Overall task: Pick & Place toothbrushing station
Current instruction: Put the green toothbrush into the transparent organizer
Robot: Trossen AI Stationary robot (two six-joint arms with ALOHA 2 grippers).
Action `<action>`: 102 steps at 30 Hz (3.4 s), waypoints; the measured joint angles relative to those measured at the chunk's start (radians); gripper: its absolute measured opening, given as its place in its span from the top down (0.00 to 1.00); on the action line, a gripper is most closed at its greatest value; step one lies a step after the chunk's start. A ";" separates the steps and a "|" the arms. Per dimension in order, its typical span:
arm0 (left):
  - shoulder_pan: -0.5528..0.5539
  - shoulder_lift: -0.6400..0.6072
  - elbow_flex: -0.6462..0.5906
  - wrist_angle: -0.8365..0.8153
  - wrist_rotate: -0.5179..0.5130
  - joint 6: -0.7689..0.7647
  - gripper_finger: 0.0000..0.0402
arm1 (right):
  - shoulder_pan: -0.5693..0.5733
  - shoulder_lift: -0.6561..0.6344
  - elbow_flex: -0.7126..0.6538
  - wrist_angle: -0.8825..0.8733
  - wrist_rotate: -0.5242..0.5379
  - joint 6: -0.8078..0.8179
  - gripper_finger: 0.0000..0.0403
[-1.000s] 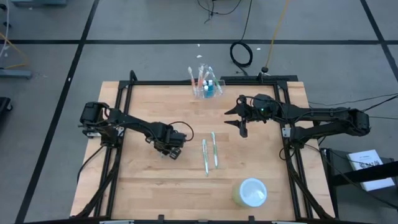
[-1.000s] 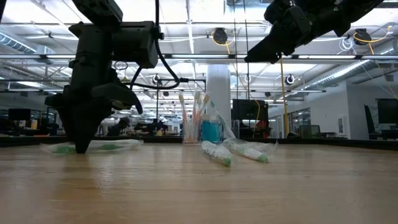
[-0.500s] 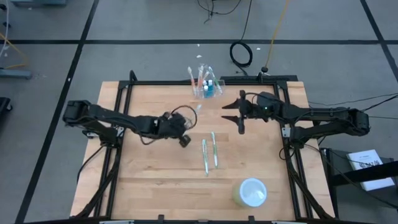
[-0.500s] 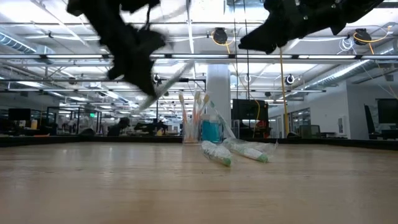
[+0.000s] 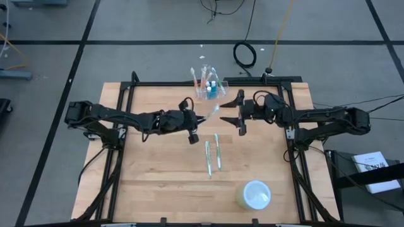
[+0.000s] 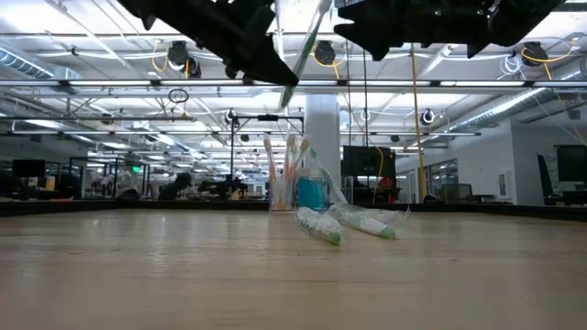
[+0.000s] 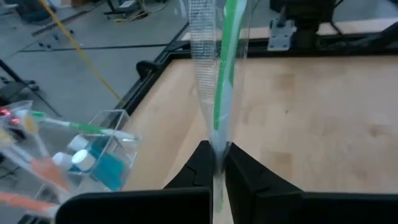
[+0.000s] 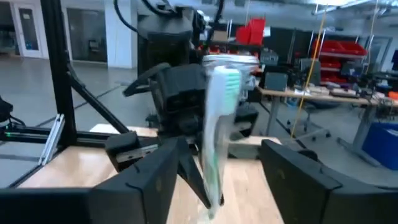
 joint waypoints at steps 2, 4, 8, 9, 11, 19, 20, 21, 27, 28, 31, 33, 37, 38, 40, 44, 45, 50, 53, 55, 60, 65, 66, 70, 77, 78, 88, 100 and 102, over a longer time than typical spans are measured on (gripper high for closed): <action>0.010 -0.001 0.000 0.007 0.042 0.000 0.99 | 0.009 0.013 0.000 0.041 0.000 0.000 0.41; 0.015 0.000 0.000 0.009 0.072 -0.001 0.98 | 0.018 0.035 0.000 0.099 0.000 0.001 0.38; 0.018 -0.001 0.000 0.004 0.077 -0.021 0.96 | 0.020 0.073 0.000 0.193 0.001 0.003 0.36; 0.018 -0.001 0.000 0.002 0.077 -0.024 0.96 | 0.017 0.081 0.000 0.209 0.005 0.011 0.36; 0.018 -0.001 0.000 0.003 0.077 -0.025 0.98 | 0.005 0.094 0.000 0.238 0.003 0.036 0.37; 0.018 -0.001 0.000 0.003 0.072 -0.045 0.96 | -0.009 0.129 0.020 0.263 -0.028 0.079 0.44; 0.018 -0.001 0.000 0.003 0.071 -0.046 0.96 | -0.009 0.137 0.030 0.265 -0.046 0.080 0.44; 0.018 -0.002 0.000 0.003 0.071 -0.047 0.97 | -0.009 0.146 0.041 0.267 -0.052 0.080 0.45; 0.018 -0.002 0.000 0.003 0.070 -0.071 0.97 | -0.009 0.162 0.066 0.238 -0.050 0.080 0.47; 0.018 -0.002 0.001 0.002 0.069 -0.072 0.96 | -0.009 0.162 0.066 0.243 -0.050 0.080 0.48; 0.018 -0.002 0.001 0.001 0.068 -0.073 0.95 | -0.009 0.161 0.066 0.243 -0.051 0.080 0.53; 0.018 -0.002 0.002 0.001 0.068 -0.074 0.97 | -0.009 0.161 0.066 0.243 -0.051 0.080 0.58; 0.018 -0.002 0.002 0.001 0.068 -0.074 0.99 | -0.009 0.161 0.066 0.243 -0.051 0.080 0.70; 0.017 -0.002 0.002 0.001 0.068 -0.077 0.98 | -0.009 0.161 0.066 0.243 -0.051 0.080 0.74; 0.017 -0.002 0.002 0.001 0.068 -0.083 0.96 | -0.009 0.161 0.066 0.243 -0.050 0.079 0.81; 0.018 -0.002 0.002 0.001 0.068 -0.094 0.93 | -0.008 0.161 0.066 0.245 -0.053 0.066 0.94; 0.018 -0.002 0.002 0.001 0.067 -0.094 0.93 | -0.008 0.161 0.066 0.245 -0.053 0.056 0.96; 0.018 -0.005 0.002 0.028 0.058 -0.088 0.91 | -0.016 0.160 0.066 0.249 -0.012 0.026 0.95; 0.008 -0.038 0.002 0.053 0.018 -0.047 0.83 | -0.057 0.160 0.066 0.243 0.012 0.029 0.96; -0.002 -0.068 0.002 0.071 -0.024 -0.018 0.75 | -0.095 0.157 0.069 0.238 0.035 0.022 0.97; -0.011 -0.143 0.003 0.035 -0.116 0.024 0.54 | -0.205 0.161 0.074 0.196 0.106 0.022 0.97; -0.014 -0.183 0.003 0.002 -0.115 0.039 0.40 | -0.337 0.164 0.130 0.058 0.153 0.036 0.97; -0.011 -0.183 0.003 -0.003 -0.116 0.034 0.39 | -0.360 0.164 0.140 0.046 0.155 0.053 0.97; -0.006 -0.180 0.003 -0.057 -0.160 0.027 0.35 | -0.420 0.208 0.180 0.049 0.177 0.070 0.97; 0.021 -0.172 0.002 -0.119 -0.170 -0.051 0.34 | -0.445 0.363 0.231 0.022 0.169 0.104 0.97; 0.024 -0.170 0.002 -0.131 -0.170 -0.063 0.34 | -0.444 0.380 0.231 0.022 0.189 0.100 0.97; 0.041 -0.166 0.002 -0.216 -0.169 -0.124 0.34 | -0.453 0.410 0.233 -0.095 0.266 0.089 0.97; 0.041 -0.167 0.002 -0.216 -0.168 -0.136 0.34 | -0.451 0.410 0.233 -0.102 0.271 0.076 0.90; 0.041 -0.167 0.002 -0.216 -0.168 -0.139 0.34 | -0.451 0.410 0.233 -0.102 0.271 0.076 0.84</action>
